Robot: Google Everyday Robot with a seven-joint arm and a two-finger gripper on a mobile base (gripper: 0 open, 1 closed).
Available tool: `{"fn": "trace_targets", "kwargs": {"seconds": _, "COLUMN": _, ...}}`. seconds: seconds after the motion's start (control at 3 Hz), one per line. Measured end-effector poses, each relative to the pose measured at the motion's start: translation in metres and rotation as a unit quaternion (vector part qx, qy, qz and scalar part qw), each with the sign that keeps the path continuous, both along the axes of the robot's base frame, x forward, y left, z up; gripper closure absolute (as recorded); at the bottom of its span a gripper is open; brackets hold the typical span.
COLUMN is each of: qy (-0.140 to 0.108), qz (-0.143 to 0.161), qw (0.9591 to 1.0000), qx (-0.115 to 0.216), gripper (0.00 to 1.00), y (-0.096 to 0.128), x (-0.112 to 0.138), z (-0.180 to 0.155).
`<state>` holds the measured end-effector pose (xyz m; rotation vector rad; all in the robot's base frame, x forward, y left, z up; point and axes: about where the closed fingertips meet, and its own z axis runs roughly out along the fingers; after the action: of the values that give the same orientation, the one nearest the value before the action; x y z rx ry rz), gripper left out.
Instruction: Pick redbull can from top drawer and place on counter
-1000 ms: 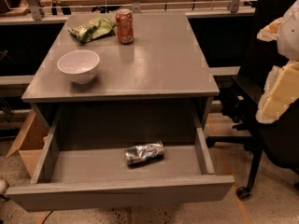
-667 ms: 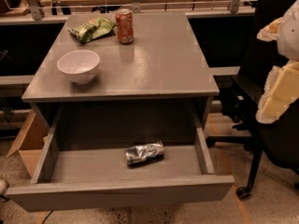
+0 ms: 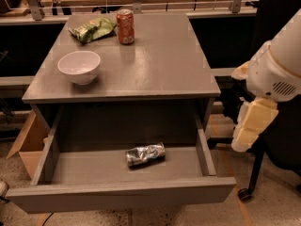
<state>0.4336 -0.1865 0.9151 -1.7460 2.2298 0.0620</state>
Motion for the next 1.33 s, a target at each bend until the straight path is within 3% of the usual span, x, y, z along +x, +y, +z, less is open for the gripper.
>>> {"fn": "trace_targets", "kwargs": {"seconds": 0.33, "qy": 0.026, "qz": 0.003, "qw": 0.9991, "qx": 0.033, "gripper": 0.00, "y": 0.020, "x": -0.004, "z": -0.053}}
{"fn": "trace_targets", "kwargs": {"seconds": 0.67, "qy": 0.023, "qz": 0.001, "qw": 0.9963, "qx": 0.083, "gripper": 0.00, "y": 0.042, "x": -0.001, "z": -0.090}}
{"fn": "trace_targets", "kwargs": {"seconds": 1.33, "qy": 0.024, "qz": 0.003, "qw": 0.9967, "qx": 0.078, "gripper": 0.00, "y": 0.041, "x": -0.001, "z": -0.087}}
